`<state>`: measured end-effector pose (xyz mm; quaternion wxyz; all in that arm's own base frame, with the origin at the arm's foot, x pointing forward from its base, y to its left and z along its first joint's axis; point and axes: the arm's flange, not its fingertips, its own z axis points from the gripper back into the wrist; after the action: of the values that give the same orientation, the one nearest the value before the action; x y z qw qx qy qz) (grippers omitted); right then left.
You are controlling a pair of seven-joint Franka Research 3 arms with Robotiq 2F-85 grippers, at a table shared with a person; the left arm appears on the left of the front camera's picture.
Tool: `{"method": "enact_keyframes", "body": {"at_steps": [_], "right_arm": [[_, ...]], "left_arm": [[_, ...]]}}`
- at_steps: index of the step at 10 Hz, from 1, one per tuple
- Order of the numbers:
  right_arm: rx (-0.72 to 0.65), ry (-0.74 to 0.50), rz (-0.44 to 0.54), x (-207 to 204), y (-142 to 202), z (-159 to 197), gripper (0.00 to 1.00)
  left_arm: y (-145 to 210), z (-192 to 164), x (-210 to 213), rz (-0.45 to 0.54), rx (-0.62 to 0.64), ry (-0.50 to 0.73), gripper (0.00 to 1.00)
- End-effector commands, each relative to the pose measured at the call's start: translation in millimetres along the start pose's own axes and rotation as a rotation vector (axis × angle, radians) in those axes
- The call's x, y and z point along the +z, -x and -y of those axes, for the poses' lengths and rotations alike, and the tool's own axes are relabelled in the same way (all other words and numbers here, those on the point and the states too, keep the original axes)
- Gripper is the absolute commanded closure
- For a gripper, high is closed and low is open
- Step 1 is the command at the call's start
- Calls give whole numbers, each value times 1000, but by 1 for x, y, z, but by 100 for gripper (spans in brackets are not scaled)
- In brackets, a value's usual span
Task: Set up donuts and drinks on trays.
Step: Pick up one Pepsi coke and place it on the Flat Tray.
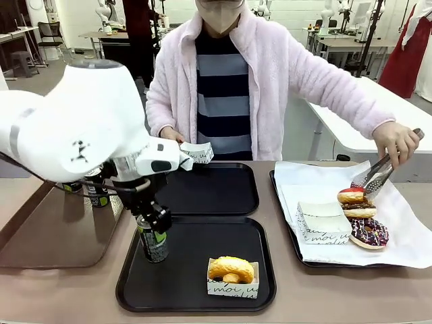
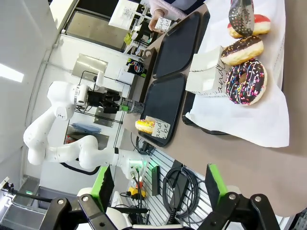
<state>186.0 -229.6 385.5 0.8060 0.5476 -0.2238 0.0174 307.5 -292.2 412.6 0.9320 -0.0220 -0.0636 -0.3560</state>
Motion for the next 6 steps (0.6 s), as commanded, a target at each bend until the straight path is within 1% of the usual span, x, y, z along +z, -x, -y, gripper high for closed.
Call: {"method": "enact_keyframes", "body": {"at_steps": [1,2,3,4,6], "right_arm": [[15,-13,3,-2,2,0,0],[15,-13,3,-2,2,0,0],[15,-13,3,-2,2,0,0],[15,-13,3,-2,2,0,0],[15,-13,3,-2,2,0,0]], "left_arm": [[4,4,-14,51,-54,10,42],[4,4,-19,52,-71,11,42],[4,5,-22,50,-83,9,39],[4,5,-23,38,-83,5,0],[3,5,-24,27,-80,4,0]]}}
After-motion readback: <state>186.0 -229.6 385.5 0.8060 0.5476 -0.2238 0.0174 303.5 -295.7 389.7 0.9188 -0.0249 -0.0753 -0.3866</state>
